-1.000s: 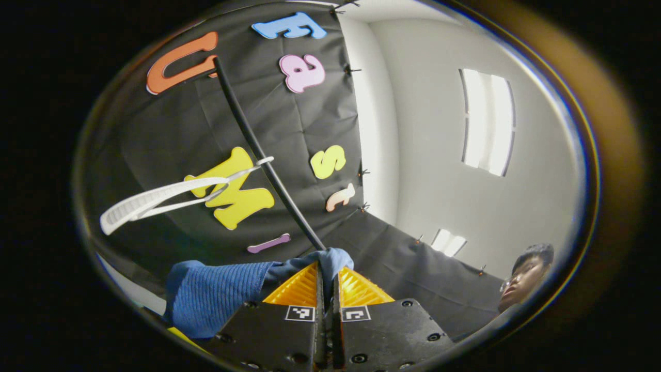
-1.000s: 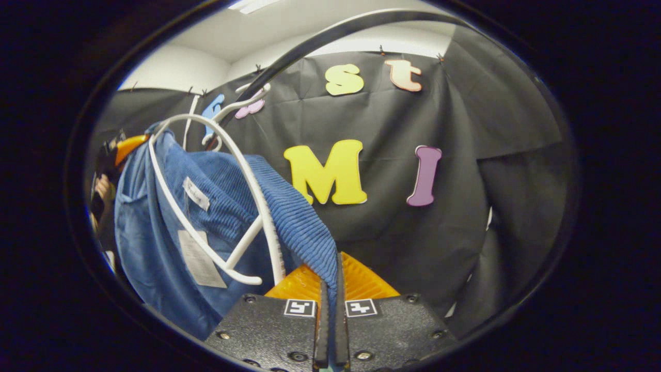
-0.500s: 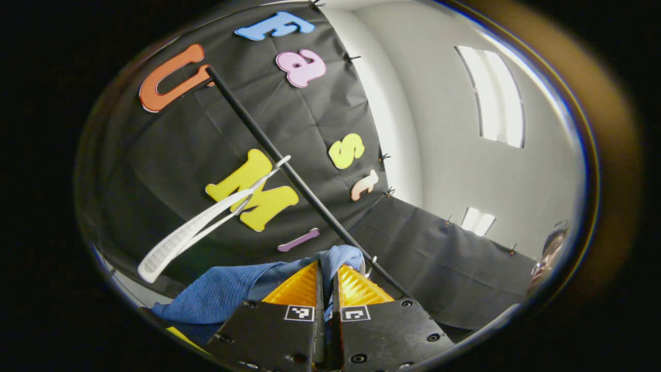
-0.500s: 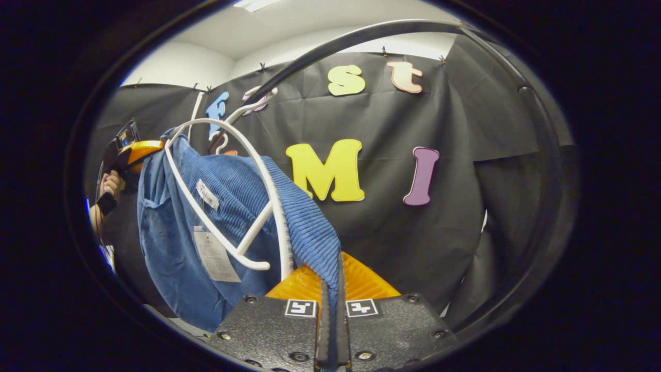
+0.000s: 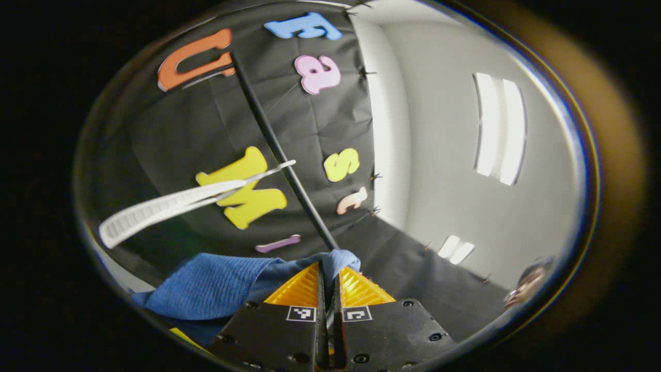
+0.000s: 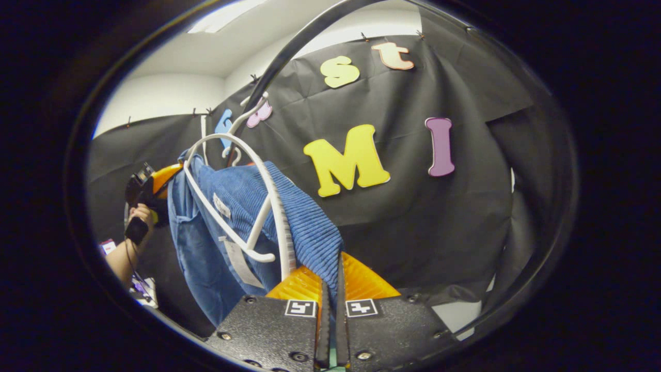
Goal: Grasp the clothes on the hanger with both hands and then place them into the laundry hamper below.
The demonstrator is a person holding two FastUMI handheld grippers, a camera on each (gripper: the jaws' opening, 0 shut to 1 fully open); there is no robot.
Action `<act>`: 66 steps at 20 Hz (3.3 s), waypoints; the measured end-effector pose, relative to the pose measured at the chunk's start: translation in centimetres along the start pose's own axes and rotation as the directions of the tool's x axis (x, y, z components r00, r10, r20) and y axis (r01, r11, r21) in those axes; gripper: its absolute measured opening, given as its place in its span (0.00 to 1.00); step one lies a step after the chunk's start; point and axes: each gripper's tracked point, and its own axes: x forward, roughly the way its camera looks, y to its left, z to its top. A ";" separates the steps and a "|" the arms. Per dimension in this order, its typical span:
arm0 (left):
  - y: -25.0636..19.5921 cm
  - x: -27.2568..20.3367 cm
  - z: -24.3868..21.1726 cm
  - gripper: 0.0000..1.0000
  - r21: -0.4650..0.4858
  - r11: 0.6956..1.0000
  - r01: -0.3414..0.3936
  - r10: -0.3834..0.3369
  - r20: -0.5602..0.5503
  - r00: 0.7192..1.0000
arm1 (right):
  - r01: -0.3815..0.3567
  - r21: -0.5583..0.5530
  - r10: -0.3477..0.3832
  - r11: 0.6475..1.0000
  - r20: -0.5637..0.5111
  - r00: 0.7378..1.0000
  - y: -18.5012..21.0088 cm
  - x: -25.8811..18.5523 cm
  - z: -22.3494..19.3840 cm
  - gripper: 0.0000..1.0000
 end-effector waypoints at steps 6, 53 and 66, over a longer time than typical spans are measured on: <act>1.9 -0.1 0.4 0.04 -0.130 0.991 -0.032 0.046 0.101 0.994 | 0.040 -0.072 -0.039 0.997 0.003 0.999 -0.6 -0.5 1.0 0.07; 9.2 -2.2 -3.5 0.01 -0.195 0.958 -0.210 0.213 -0.007 0.977 | 0.182 -0.156 -0.171 0.971 0.079 0.982 -4.1 -3.8 6.5 0.08; 17.8 -2.4 -11.1 0.01 -0.261 0.854 -0.450 0.428 -0.138 0.893 | 0.122 -0.173 -0.119 0.977 0.032 0.992 0.4 -2.9 1.3 0.08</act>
